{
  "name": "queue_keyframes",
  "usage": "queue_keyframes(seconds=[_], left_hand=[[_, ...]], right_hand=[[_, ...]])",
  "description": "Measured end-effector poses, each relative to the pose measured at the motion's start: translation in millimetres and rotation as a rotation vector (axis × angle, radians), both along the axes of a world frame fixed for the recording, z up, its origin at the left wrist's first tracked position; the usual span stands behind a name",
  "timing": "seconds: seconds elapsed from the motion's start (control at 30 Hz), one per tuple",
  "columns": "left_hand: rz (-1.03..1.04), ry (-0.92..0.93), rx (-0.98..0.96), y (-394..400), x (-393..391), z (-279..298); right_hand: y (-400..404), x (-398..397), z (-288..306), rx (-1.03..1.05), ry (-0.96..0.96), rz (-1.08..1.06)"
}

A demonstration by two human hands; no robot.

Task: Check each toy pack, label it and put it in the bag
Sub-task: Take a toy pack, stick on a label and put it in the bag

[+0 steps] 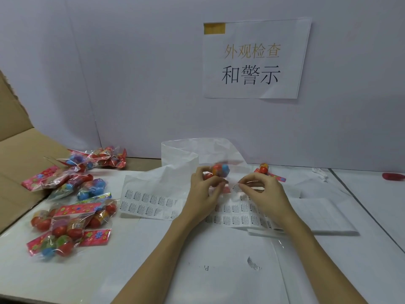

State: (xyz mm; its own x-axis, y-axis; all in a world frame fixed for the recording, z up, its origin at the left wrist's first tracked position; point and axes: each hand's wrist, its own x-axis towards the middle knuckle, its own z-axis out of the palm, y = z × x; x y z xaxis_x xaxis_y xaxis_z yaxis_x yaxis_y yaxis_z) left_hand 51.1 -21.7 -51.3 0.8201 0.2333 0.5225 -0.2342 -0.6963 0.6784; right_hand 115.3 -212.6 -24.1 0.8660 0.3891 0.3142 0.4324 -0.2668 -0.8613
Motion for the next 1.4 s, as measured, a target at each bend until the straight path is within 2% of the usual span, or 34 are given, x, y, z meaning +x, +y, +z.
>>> queue_keyframes(seconds=[0.1, 0.17, 0.27, 0.4, 0.6, 0.73, 0.97, 1.03, 1.13, 1.23, 1.27, 1.4], left_hand=[[0.019, -0.124, -0.196, 0.2, -0.9, 11.1], [0.021, -0.181, -0.363, 0.6, -2.0, 18.2], [-0.102, -0.166, -0.657, -2.9, -8.1, 28.4], [-0.171, -0.145, -0.794, -11.0, -11.5, 33.4], [-0.211, -0.136, -0.801, -17.8, -12.8, 32.3], [-0.187, -0.164, -0.845, -18.5, -13.1, 33.0], [-0.218, -0.099, -0.834, -18.7, -12.0, 32.7], [-0.209, -0.087, -0.868, -17.1, -11.3, 31.4], [-0.234, -0.065, -0.982, -15.5, -11.6, 33.5], [-0.312, 0.005, -1.079, -19.6, -10.7, 35.1], [-0.326, 0.033, -1.065, -22.9, -10.1, 34.5], [-0.268, 0.116, -0.727, -30.9, -10.9, 25.7]], right_hand=[[-0.7, 0.1, 3.4, 0.146, 0.060, -0.027], [0.7, -2.1, 5.1, 0.313, 0.179, -0.002], [6.6, -7.8, 8.7, 0.528, 0.333, 0.004], [12.9, -16.6, 12.7, 0.651, 0.375, 0.037], [20.9, -29.7, 15.4, 0.540, 0.238, 0.035], [21.1, -29.6, 17.2, 0.558, 0.290, 0.016], [21.5, -27.4, 14.8, 0.536, 0.312, -0.007], [21.1, -25.8, 16.0, 0.625, 0.415, 0.011], [15.1, -20.8, 21.4, 0.982, 0.763, 0.114], [9.9, -19.0, 25.6, 1.045, 0.926, 0.283], [10.6, -20.4, 26.3, 1.020, 0.942, 0.345], [14.3, -25.9, 29.7, 0.957, 0.901, 0.471]])
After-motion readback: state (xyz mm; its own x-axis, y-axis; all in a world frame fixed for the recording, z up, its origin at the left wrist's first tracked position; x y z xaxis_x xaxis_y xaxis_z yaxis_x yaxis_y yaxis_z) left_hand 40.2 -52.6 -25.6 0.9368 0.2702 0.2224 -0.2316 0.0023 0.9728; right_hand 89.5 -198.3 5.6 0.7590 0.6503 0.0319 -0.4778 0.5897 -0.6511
